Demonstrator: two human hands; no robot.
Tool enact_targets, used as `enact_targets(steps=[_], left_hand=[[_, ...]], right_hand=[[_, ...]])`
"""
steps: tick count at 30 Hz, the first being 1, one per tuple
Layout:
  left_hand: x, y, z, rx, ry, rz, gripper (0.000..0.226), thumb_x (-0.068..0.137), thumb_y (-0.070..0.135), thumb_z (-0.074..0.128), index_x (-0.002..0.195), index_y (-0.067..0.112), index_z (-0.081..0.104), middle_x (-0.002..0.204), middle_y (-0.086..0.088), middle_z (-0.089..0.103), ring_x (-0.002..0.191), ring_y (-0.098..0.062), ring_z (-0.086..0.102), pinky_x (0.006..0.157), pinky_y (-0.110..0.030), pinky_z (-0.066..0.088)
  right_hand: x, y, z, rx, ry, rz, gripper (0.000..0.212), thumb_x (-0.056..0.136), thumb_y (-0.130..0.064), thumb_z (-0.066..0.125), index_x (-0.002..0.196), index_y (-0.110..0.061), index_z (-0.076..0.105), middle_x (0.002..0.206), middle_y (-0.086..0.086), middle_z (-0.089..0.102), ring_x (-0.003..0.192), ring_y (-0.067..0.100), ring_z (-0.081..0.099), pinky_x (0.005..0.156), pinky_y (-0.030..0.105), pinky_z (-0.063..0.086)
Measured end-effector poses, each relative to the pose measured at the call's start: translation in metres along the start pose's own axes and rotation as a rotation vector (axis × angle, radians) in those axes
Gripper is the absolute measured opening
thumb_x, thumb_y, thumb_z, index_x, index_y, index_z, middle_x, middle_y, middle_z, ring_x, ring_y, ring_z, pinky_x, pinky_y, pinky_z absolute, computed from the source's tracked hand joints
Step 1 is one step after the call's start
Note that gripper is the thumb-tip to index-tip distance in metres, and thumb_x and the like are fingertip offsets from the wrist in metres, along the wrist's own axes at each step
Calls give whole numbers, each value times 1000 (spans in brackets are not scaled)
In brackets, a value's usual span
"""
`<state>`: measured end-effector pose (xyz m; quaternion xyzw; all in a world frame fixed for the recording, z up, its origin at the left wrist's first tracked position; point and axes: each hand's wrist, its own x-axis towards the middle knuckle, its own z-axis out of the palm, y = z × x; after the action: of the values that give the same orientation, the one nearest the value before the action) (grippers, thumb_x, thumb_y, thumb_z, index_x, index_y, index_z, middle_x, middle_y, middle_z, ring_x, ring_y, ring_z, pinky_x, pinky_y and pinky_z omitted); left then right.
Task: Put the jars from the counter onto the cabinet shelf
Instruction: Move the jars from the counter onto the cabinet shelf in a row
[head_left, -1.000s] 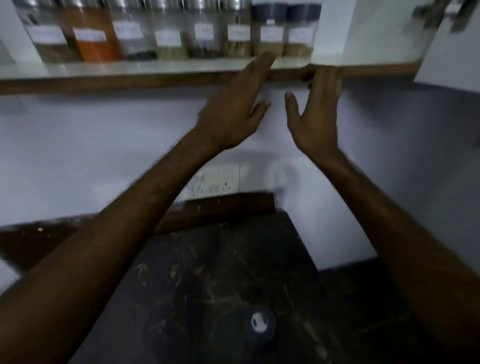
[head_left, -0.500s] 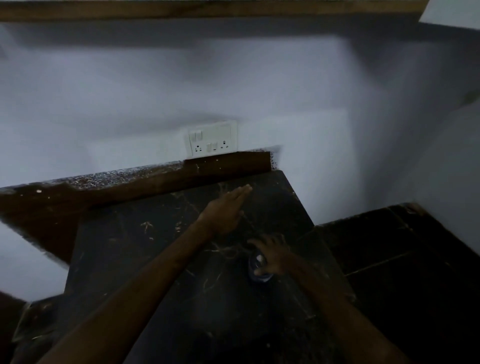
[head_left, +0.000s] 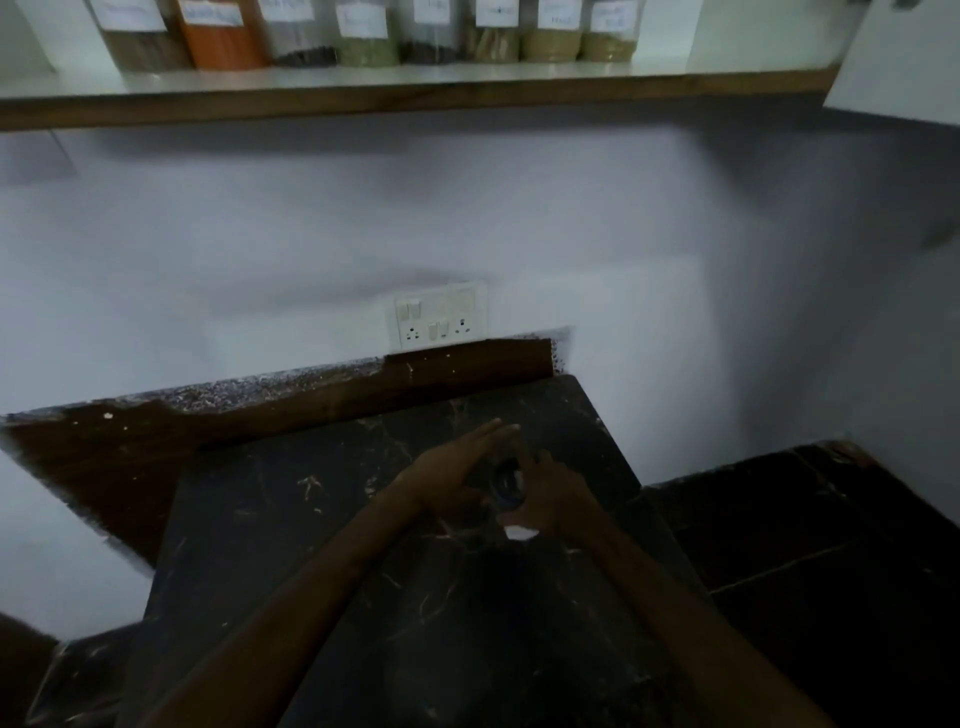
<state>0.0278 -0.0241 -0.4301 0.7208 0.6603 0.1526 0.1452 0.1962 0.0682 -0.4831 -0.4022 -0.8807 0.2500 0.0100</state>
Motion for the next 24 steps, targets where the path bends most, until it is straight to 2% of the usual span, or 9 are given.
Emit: enact_targets(steps=[2,4,6,8,10,13,17,21,24], left_hand=[[2,7,-17,-148,70,52,90,80,32,75,146,43,15,159,0,24,137,-6,28,115,-42,31],[6,14,-35,-332,134,95,102,71,38,81,148,41,15,154,1,34,134,-3,35,111,-29,36],[10,26,-54,-487,196,110,110,63,37,88,150,38,20,146,12,42,130,2,44,105,-19,40],[14,38,-72,-612,261,137,101,62,30,91,145,34,33,140,15,50,125,0,51,101,-22,47],[18,48,-92,-683,316,174,88,63,24,91,137,31,44,133,12,57,121,-8,57,96,-30,52],[17,59,-129,-742,412,155,78,62,22,91,126,37,51,125,16,59,110,-9,62,85,-27,57],[13,72,-175,-737,463,149,65,70,19,85,123,35,49,124,13,55,110,-11,58,81,-18,54],[5,86,-207,-822,432,184,36,91,22,63,125,26,54,126,1,58,111,-19,61,74,-29,59],[-3,92,-221,-799,425,190,34,94,23,59,128,21,55,127,-6,59,109,-22,62,78,-37,60]], right_hand=[[1,-21,-39,-12,172,2,95,61,-64,68,139,-25,32,126,9,55,108,32,59,87,43,52],[0,-41,-81,42,265,-66,98,57,-75,59,137,-26,30,120,12,57,104,33,61,84,40,52],[-6,-59,-120,92,312,-140,84,62,-81,57,123,-28,36,104,6,59,94,27,64,76,32,49],[-15,-74,-151,27,371,-155,74,65,-88,50,110,-30,39,94,2,56,84,21,60,71,30,48],[-26,-85,-179,7,382,-161,76,62,-94,41,106,-32,42,95,3,58,83,19,59,73,33,52],[-41,-92,-221,230,321,-246,58,79,-77,52,117,-32,47,108,1,64,90,16,64,76,34,58],[-57,-94,-255,420,368,-390,47,89,-47,66,130,-38,47,108,-11,62,94,9,67,69,20,60],[-67,-101,-272,492,446,-465,45,84,-46,71,125,-45,52,104,-13,65,87,1,69,66,18,59],[-73,-106,-278,529,451,-485,45,82,-48,73,122,-47,54,104,-12,66,88,1,69,66,21,59]])
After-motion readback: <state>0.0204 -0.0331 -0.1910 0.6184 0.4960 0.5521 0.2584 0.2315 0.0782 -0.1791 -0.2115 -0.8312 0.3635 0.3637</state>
